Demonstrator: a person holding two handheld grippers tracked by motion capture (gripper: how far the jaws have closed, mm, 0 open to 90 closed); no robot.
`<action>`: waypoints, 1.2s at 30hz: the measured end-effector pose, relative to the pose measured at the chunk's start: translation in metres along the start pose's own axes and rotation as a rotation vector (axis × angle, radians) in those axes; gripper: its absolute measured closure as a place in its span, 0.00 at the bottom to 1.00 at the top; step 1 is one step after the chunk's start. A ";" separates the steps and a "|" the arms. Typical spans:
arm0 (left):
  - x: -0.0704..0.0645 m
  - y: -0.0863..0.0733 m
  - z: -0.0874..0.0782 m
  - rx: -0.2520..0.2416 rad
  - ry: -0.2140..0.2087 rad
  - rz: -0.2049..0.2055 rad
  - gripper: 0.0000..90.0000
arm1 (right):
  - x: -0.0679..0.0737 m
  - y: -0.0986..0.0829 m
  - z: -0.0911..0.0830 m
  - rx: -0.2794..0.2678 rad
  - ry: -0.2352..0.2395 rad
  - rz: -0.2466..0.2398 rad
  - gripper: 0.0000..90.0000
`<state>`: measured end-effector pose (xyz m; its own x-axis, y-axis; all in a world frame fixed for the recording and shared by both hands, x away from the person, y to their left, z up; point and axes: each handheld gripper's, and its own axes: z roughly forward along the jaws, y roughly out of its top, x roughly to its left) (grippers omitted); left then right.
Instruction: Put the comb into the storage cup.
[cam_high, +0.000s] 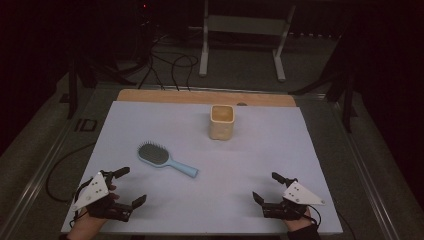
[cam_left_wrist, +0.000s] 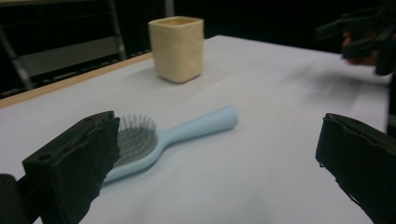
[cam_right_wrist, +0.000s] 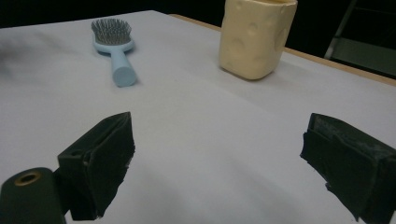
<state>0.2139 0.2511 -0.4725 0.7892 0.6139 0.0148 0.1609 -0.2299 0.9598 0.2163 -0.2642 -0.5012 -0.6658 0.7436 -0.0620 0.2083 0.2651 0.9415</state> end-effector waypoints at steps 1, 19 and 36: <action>0.000 0.003 0.000 -0.001 -0.005 0.003 0.00 | 0.000 0.000 0.000 0.000 -0.001 0.000 0.10; 0.007 0.053 0.003 0.029 -0.068 0.031 0.00 | 0.000 0.001 -0.003 -0.009 -0.002 0.010 0.10; 0.016 0.104 0.039 0.082 -0.058 -0.017 0.00 | 0.000 0.002 -0.003 -0.015 0.001 0.016 0.10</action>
<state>0.2663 0.2074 -0.3837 0.8186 0.5740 -0.0198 0.2206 -0.2825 0.9336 0.2143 -0.2655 -0.4987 -0.6632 0.7470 -0.0461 0.2086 0.2437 0.9472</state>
